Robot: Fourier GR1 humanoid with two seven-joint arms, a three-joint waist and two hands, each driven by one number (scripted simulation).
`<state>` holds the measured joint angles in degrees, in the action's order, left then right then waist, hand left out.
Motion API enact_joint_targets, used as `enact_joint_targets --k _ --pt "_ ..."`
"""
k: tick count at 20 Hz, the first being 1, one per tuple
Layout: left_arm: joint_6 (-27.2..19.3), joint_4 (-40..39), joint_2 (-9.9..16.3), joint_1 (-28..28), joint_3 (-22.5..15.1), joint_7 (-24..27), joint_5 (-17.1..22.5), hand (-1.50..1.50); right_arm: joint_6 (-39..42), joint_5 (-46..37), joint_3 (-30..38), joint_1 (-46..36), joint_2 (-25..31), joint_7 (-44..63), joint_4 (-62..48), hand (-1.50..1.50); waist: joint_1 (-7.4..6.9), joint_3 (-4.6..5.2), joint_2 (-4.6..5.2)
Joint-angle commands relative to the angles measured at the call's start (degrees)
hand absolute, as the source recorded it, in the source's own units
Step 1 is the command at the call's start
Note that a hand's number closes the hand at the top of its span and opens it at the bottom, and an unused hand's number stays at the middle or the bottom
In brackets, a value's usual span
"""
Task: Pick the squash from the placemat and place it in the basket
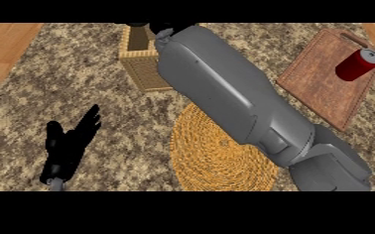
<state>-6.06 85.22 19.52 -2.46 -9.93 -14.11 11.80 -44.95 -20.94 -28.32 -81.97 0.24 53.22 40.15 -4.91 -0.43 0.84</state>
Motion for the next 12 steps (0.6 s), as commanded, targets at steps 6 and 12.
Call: enact_joint_targets --k 6,12 --pt "-1.0 -3.5 -1.0 -1.9 0.4 -3.3 -0.2 0.00 2.5 -2.3 -6.8 1.1 -0.2 2.7 -9.5 1.50 2.38 0.53 -0.25" --pt "1.3 -7.3 -0.9 -2.5 2.3 1.5 -0.2 0.00 2.5 -2.1 -7.6 -0.4 -0.2 1.8 -8.9 -1.50 2.99 0.54 -0.43"
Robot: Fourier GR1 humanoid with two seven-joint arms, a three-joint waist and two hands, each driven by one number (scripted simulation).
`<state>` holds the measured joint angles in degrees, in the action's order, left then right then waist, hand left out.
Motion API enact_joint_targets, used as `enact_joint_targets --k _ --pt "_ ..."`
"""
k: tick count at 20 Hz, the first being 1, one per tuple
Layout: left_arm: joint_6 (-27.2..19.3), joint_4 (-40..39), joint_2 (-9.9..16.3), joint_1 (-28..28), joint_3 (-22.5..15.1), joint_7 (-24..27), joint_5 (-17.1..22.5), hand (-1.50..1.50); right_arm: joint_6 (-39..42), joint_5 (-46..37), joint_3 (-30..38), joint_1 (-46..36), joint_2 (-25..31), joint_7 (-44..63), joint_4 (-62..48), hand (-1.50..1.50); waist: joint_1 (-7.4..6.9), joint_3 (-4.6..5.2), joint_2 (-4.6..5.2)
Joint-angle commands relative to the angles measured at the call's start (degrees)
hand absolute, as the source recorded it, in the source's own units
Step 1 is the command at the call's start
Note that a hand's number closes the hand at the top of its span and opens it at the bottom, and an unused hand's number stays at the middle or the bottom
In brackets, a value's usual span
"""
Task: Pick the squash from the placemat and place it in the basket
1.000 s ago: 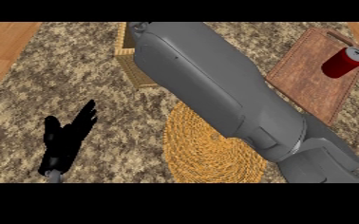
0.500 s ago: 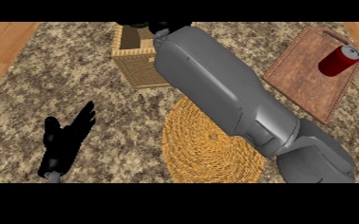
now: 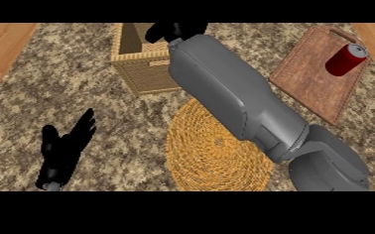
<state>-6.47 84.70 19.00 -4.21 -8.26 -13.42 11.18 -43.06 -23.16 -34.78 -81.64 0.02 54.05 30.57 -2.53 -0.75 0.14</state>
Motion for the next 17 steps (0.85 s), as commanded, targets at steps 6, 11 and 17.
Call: enact_joint_targets --k 6,11,17 --pt "-1.1 -5.6 -2.9 -1.6 -0.5 -0.9 -1.1 0.00 -4.2 0.0 3.9 0.5 1.3 -2.9 2.5 -1.50 2.50 0.76 -0.09" --pt "0.1 -4.0 -1.8 -4.5 0.1 0.5 -1.0 0.00 -7.6 -0.2 7.4 2.6 3.9 -1.2 5.3 -1.50 3.34 0.73 -0.40" --pt "-1.0 -1.8 -1.8 -7.6 1.4 -0.7 -0.6 0.00 -4.1 -2.2 7.0 9.4 10.1 1.8 15.0 -1.50 5.27 0.68 -1.27"
